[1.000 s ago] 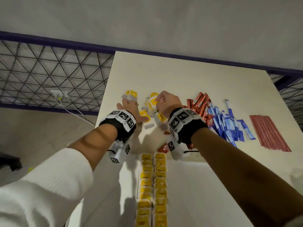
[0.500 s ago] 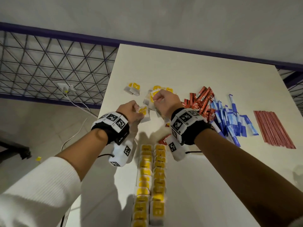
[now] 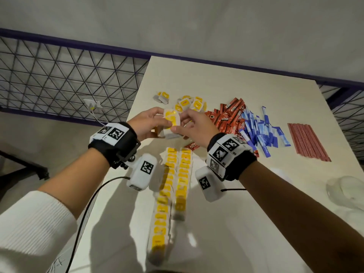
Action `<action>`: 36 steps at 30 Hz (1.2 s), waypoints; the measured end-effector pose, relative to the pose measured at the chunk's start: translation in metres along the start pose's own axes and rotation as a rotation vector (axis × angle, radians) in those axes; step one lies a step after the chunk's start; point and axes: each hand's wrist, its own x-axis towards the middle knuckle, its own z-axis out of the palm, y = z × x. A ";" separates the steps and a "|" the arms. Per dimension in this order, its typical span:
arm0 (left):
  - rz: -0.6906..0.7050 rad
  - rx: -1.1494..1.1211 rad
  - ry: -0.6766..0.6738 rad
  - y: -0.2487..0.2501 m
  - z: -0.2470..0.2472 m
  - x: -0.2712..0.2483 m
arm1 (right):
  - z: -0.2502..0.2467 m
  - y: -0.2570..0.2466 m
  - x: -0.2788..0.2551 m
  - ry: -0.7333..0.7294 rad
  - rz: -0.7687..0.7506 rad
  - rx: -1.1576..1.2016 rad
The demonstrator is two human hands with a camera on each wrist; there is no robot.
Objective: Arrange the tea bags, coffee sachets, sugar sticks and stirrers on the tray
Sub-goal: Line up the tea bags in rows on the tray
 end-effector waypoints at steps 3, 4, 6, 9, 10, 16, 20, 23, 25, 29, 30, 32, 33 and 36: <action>0.000 -0.038 0.025 0.001 0.017 -0.011 | 0.001 0.001 -0.015 0.046 0.018 0.061; -0.001 -0.058 0.031 0.002 0.024 -0.016 | 0.001 0.002 -0.019 0.043 0.025 0.104; 0.004 -0.105 0.045 0.000 0.034 -0.024 | 0.000 0.004 -0.029 0.013 0.041 0.180; 0.000 -0.186 0.035 -0.005 0.048 -0.035 | -0.002 0.009 -0.041 -0.042 0.069 0.261; -0.010 -0.205 0.040 -0.008 0.053 -0.038 | -0.003 0.011 -0.044 -0.051 0.076 0.279; -0.033 -0.209 0.111 -0.030 0.067 -0.057 | 0.004 0.026 -0.059 -0.055 0.142 0.280; -0.065 -0.127 0.066 -0.042 0.065 -0.067 | 0.013 0.034 -0.070 -0.059 0.177 0.314; -0.063 -0.110 0.089 -0.048 0.062 -0.070 | 0.018 0.037 -0.077 -0.069 0.208 0.387; -0.068 -0.107 0.114 -0.052 0.059 -0.071 | 0.022 0.039 -0.082 -0.067 0.214 0.392; -0.129 -0.134 0.132 -0.056 0.058 -0.072 | 0.029 0.043 -0.089 -0.025 0.238 0.401; -0.152 -0.141 0.120 -0.057 0.056 -0.073 | 0.031 0.043 -0.090 -0.009 0.243 0.407; -0.173 -0.137 0.074 -0.057 0.053 -0.074 | 0.034 0.042 -0.092 0.018 0.253 0.428; -0.170 -0.136 0.055 -0.058 0.051 -0.076 | 0.035 0.041 -0.094 0.030 0.260 0.445; -0.160 -0.159 0.032 -0.060 0.044 -0.085 | 0.040 0.039 -0.100 0.062 0.283 0.500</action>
